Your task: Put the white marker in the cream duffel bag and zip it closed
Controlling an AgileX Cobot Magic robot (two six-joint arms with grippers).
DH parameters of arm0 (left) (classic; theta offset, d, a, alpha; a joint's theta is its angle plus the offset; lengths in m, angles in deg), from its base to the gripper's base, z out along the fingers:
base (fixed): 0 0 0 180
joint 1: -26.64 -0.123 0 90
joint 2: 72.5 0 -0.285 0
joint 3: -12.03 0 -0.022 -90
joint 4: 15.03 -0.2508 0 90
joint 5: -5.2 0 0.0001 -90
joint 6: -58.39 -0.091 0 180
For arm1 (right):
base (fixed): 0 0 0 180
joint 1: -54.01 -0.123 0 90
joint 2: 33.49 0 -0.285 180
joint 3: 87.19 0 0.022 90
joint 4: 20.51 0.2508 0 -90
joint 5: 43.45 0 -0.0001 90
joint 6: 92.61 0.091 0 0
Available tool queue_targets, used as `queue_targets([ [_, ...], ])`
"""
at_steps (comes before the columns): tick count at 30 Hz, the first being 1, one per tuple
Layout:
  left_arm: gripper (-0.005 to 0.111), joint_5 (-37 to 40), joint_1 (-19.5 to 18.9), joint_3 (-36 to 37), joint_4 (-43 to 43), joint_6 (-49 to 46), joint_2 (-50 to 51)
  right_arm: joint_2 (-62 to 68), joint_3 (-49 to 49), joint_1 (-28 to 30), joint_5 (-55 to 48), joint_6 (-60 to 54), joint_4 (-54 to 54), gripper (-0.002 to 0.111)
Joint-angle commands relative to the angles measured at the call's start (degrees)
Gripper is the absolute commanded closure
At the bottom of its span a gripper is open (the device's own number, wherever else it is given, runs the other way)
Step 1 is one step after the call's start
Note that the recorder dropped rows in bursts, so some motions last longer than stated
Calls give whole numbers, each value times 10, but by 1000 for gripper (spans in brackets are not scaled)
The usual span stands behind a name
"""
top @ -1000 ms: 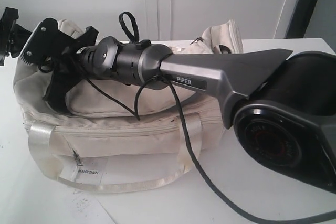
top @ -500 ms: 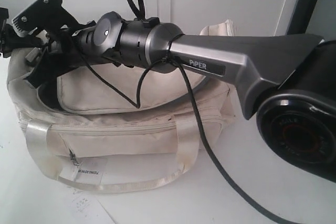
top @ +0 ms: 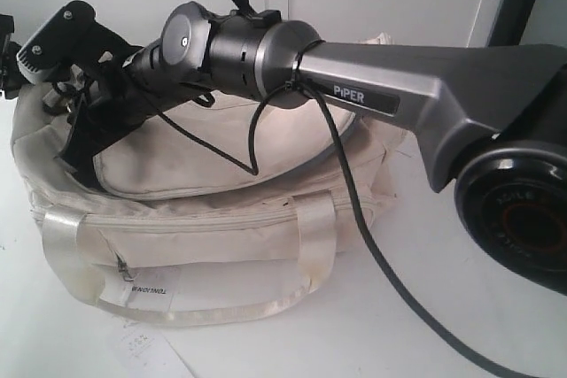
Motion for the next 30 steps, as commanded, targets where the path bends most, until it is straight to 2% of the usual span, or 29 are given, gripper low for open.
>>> queue_targets([
  [1,107,9,-4,-3,22,4,-4,-17,1,1,-38,2,-13,108],
  [11,106,22,-5,-3,26,6,-4,-22,1,1,-39,21,-77,108],
  [14,91,22,-5,-3,26,8,-4,-22,1,1,-13,29,-77,108],
  [20,32,-5,-5,-3,6,-1,-4,-22,1,1,3,29,-76,108],
  [22,27,-15,-5,-3,0,-1,-4,-22,1,1,7,29,-76,108],
  [30,27,-73,2,-3,4,-44,-4,-22,1,1,11,27,-76,108],
])
